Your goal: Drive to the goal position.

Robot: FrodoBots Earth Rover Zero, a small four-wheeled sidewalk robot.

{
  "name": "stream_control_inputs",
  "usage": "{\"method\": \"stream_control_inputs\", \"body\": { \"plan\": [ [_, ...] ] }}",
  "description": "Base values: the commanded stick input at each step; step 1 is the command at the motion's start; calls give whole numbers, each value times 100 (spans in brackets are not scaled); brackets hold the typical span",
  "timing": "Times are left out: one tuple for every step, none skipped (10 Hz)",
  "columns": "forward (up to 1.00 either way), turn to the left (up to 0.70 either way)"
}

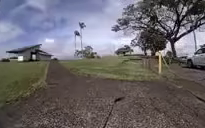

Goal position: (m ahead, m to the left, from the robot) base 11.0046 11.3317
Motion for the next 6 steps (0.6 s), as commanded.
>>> {"method": "stream_control_inputs", "body": {
  "plan": [
    [50, 0],
    [50, 0],
    [50, 12],
    [50, 41],
    [50, 50],
    [50, 50]
  ]
}}
